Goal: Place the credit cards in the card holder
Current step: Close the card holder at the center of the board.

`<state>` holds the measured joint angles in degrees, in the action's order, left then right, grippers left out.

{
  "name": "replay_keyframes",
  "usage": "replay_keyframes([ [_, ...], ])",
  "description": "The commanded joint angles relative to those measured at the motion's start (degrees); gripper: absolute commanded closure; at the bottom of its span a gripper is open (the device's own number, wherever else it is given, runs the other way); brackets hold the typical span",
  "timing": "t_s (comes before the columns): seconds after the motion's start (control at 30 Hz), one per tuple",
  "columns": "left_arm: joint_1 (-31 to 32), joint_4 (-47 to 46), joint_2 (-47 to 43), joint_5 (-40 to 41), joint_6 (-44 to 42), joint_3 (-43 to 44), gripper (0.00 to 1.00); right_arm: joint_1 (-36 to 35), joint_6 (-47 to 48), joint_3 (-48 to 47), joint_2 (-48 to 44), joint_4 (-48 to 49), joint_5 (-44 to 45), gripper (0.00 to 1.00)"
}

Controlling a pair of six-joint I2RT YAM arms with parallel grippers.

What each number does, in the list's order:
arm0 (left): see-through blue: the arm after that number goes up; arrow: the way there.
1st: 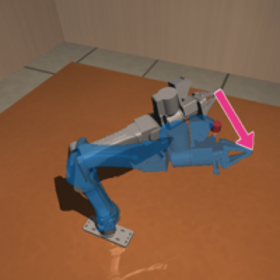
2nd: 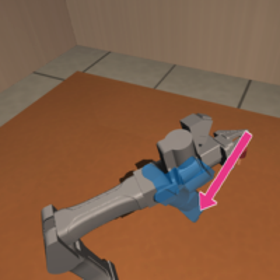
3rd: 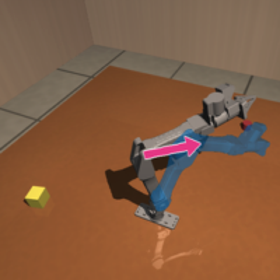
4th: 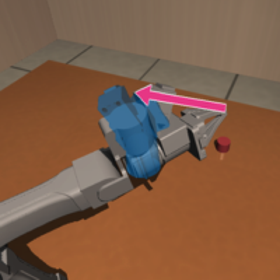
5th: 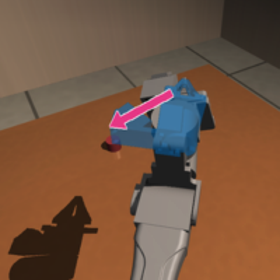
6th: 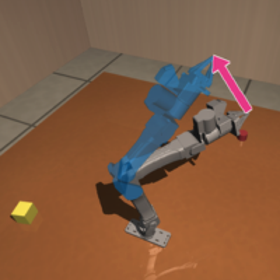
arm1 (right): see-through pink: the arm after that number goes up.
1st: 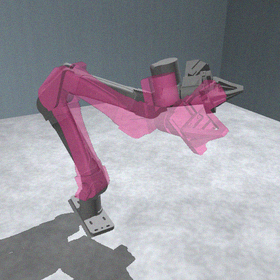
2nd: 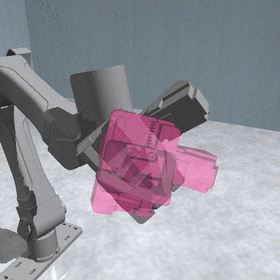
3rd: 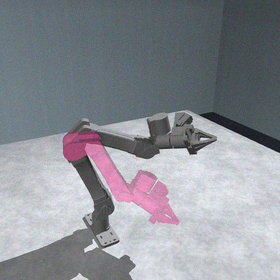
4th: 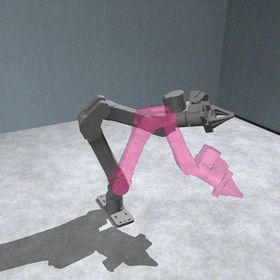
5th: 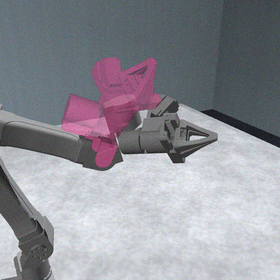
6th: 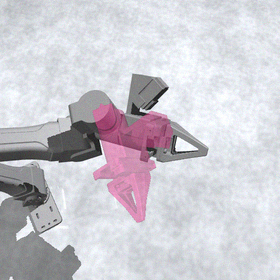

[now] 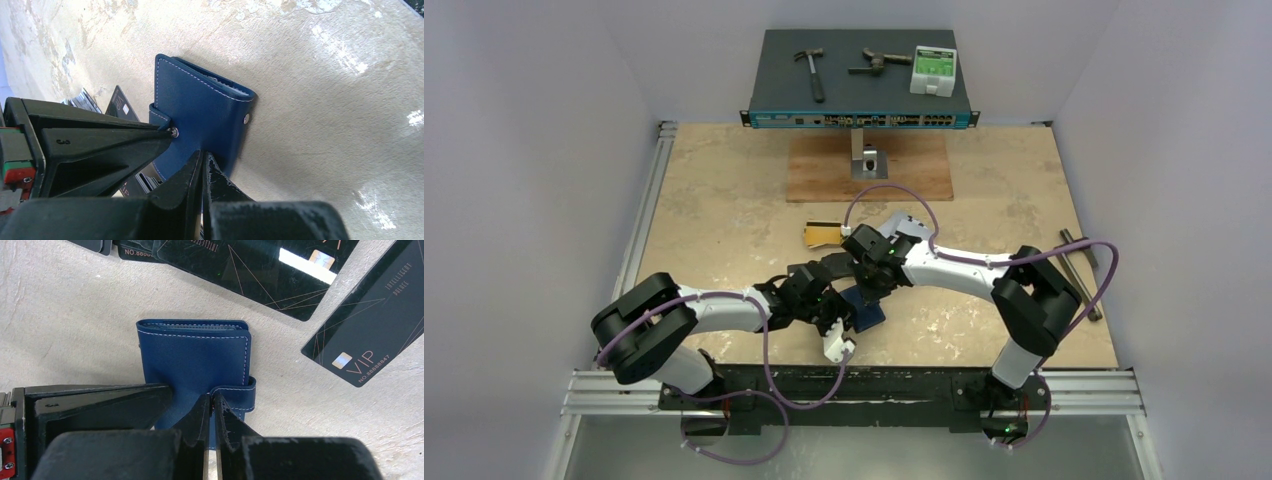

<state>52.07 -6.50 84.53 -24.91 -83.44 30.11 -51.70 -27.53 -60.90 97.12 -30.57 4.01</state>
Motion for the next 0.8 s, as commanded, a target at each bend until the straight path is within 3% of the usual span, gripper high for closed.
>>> replay_keyframes([
  [0.0,-0.42,8.52,1.58,0.47,2.40,-1.01,0.98,-0.15,1.23,-0.09,1.92,0.11,1.36,1.00],
  [0.77,-0.44,8.43,1.51,0.65,2.75,-0.89,0.99,-3.67,-0.24,0.71,5.42,0.57,1.28,1.00],
])
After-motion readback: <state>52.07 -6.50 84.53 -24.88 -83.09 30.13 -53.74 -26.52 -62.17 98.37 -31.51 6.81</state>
